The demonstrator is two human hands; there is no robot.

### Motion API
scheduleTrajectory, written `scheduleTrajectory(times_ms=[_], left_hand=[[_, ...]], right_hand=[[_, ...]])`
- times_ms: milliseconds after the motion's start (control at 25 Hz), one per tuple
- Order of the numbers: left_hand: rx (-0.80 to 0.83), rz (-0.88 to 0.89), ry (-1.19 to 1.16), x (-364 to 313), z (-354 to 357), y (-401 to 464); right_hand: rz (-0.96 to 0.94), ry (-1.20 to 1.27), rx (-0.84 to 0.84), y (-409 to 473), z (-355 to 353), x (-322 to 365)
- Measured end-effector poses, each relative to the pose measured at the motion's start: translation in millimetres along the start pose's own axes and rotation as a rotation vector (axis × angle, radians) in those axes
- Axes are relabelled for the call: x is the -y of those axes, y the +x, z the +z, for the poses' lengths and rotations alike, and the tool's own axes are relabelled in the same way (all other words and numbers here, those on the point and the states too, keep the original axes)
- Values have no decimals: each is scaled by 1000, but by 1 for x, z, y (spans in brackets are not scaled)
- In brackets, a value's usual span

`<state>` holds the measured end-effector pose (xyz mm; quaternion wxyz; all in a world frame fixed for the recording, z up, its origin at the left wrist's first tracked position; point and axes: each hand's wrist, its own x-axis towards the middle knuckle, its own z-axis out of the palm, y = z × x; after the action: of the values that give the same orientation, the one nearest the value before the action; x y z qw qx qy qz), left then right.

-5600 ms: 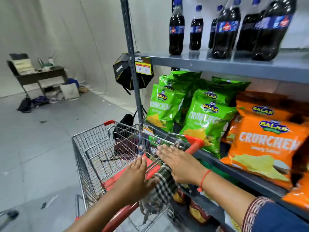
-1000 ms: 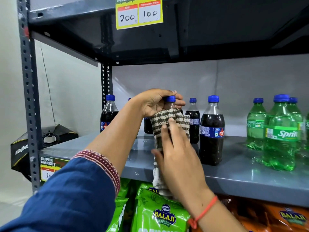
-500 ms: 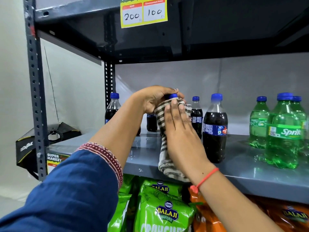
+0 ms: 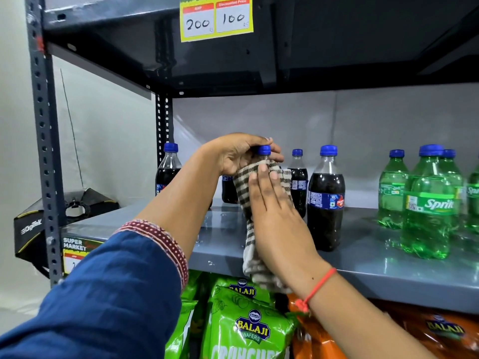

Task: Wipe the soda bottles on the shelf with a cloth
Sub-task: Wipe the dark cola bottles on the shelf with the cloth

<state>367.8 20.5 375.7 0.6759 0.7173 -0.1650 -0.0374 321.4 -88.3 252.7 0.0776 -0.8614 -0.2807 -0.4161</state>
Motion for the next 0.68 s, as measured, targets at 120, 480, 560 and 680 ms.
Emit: scheduleTrajectory(times_ms=[120,480,560,680], left_hand=[[-17,-7,57,1,-1,2],[-24,41,152,2,-4,8],[-27,39,150,2,-4,6],[-81,41,162,2,1,2]], right_hand=[[37,18,-26,10,-4,-5],[122,5,119,-56,-4,16],[132,-10,89,-58,-12,15],[112,-2,84,-60,-24,8]])
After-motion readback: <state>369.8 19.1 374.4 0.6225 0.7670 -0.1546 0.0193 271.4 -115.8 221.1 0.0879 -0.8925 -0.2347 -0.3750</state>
